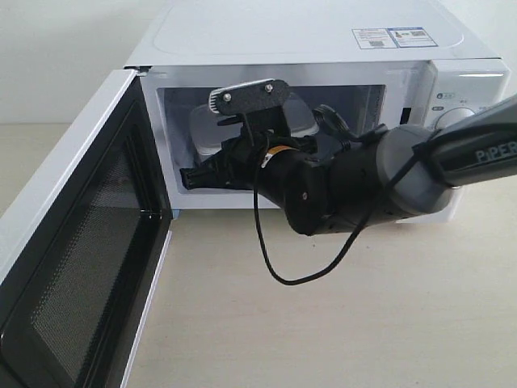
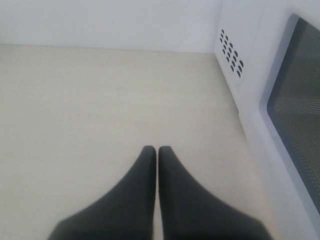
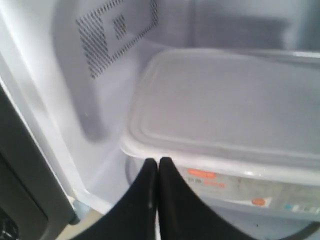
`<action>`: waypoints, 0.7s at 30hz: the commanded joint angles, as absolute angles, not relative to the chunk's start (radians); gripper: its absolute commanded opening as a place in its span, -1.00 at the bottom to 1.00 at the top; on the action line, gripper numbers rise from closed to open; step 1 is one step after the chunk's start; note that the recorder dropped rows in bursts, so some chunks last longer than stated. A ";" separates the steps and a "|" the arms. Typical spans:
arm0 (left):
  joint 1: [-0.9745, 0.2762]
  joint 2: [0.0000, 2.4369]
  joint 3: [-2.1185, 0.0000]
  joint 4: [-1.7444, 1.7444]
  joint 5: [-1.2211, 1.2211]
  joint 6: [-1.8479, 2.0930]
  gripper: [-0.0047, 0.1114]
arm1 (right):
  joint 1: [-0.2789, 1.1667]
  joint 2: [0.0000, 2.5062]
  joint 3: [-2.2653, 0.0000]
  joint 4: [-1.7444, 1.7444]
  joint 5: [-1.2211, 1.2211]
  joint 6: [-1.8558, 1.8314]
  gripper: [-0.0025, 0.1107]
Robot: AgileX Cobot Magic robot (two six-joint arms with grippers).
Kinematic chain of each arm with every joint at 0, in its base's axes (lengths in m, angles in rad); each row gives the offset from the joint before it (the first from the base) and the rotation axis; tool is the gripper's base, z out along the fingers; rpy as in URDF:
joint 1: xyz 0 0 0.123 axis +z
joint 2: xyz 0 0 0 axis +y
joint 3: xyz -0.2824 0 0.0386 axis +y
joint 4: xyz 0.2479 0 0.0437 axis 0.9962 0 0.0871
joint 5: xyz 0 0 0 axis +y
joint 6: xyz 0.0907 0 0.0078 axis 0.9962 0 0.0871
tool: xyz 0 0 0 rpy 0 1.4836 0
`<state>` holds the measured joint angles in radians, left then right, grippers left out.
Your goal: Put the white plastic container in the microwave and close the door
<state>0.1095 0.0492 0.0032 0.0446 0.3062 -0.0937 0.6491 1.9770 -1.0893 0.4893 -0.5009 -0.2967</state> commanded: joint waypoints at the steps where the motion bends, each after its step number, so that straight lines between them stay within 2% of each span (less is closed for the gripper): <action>1: 0.106 0.053 0.000 0.045 0.292 -0.102 -0.85 | 0.649 1.919 -1.024 0.493 -0.489 -0.305 -0.96; 21: 0.106 0.053 0.000 0.045 0.292 -0.102 -0.85 | 0.649 1.580 -0.560 0.486 -0.675 -0.297 -0.96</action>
<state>0.1095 0.0492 0.0032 0.0446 0.3062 -0.0937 0.6491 1.6259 -0.6100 0.4874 -0.6373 -0.3017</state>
